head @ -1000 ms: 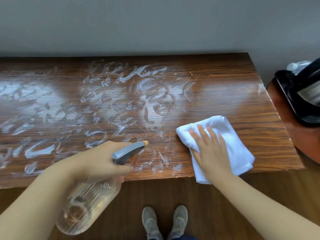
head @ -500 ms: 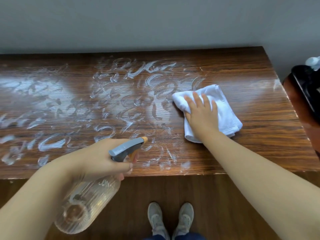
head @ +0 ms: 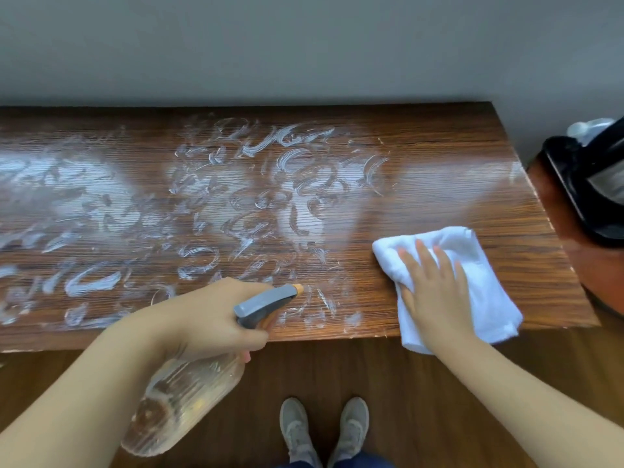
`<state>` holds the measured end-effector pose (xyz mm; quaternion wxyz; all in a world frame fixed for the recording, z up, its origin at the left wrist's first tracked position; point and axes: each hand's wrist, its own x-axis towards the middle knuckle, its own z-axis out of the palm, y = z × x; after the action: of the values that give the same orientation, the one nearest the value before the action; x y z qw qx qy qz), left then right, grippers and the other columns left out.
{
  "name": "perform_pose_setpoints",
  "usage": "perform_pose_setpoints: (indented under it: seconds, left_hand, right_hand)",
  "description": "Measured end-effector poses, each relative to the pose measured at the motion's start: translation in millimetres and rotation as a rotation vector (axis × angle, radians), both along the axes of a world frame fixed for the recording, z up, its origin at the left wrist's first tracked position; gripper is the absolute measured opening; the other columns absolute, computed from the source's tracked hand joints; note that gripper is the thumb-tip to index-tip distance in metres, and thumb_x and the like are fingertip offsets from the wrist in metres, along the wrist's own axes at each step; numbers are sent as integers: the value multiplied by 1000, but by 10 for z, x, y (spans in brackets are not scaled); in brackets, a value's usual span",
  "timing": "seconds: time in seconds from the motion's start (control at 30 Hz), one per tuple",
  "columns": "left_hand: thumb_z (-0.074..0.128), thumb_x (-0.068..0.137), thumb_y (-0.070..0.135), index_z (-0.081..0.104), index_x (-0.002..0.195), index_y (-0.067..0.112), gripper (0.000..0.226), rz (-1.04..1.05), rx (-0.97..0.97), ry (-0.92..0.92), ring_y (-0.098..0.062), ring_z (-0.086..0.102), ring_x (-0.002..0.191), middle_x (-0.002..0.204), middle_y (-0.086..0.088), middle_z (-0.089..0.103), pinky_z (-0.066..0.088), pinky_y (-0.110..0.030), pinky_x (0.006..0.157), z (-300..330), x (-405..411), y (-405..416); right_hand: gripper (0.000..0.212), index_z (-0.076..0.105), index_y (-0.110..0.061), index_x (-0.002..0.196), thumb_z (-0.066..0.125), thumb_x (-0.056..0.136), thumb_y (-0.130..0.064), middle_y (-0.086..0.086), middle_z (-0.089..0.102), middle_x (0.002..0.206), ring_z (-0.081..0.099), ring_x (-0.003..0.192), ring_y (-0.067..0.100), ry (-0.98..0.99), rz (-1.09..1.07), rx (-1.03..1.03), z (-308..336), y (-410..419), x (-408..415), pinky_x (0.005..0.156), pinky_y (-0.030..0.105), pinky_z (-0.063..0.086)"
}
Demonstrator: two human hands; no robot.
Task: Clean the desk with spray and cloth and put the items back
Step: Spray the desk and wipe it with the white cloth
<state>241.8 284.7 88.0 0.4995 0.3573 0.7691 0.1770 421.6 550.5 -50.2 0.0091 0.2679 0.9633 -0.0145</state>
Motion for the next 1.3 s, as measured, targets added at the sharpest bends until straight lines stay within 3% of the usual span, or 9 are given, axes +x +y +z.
perform_pose_setpoints:
  seconds: [0.27,0.4,0.5,0.6,0.73,0.83,0.97,1.13,1.3]
  left_hand:
    - [62,92,17,53,98,5,16,3,-37,-3,-8,74,69,57,16,50,51,-18,65,-43,-103,-44]
    - [62,93,20,57,102,8,15,-5,-52,-17,-9,75,70,59,19,53,54,-22,68,-38,-133,-31]
    - [64,92,20,57,104,7,19,-2,-37,5,-7,74,69,64,11,55,55,-28,71,-41,-152,-15]
    - [65,93,19,56,107,5,22,22,-22,24,2,65,56,61,12,56,48,-15,60,-36,-175,-13]
    - [64,92,17,60,102,15,11,30,16,40,5,59,53,58,22,60,41,-7,55,-40,-192,-14]
    - [64,93,12,50,79,22,22,53,35,41,3,56,48,52,22,56,41,-7,53,-63,-200,7]
    - [63,93,15,55,97,12,9,32,40,44,6,55,49,51,24,56,39,-6,53,-63,-248,5]
    - [64,92,18,55,104,7,19,26,54,60,1,48,46,50,18,50,35,-12,52,-103,-377,8]
    - [63,78,44,59,106,41,28,45,95,29,-4,40,50,54,15,47,34,-19,56,-98,-581,34]
  right_hand:
    - [55,40,-26,136,36,83,-40,6,46,146,38,133,31,28,210,1,-52,-403,-607,104,49,24]
    - [56,43,-25,142,57,89,-36,5,37,153,34,139,32,21,164,-41,-18,-116,-1081,111,52,22]
    - [55,31,-28,148,44,96,-40,0,20,159,18,145,29,-30,30,-48,57,234,-1294,115,49,10]
    - [60,37,-27,144,23,90,-48,1,26,157,24,141,30,-14,-114,-35,96,505,-1184,114,49,15]
    - [60,44,-24,139,24,85,-42,6,35,152,33,135,35,18,-116,-46,85,406,-732,110,54,23]
    - [52,36,-24,138,47,88,-32,10,41,148,38,132,36,66,-77,9,24,143,-339,105,58,32]
    - [78,33,-24,142,74,76,-26,11,42,149,34,135,34,95,-26,7,-44,-303,-156,106,51,22]
    - [56,34,-27,141,37,87,-40,6,42,149,32,136,29,16,85,14,-26,-336,-515,105,49,23]
    - [54,43,-26,141,55,89,-34,3,42,150,39,137,30,-9,140,-72,31,-74,-1198,109,51,29]
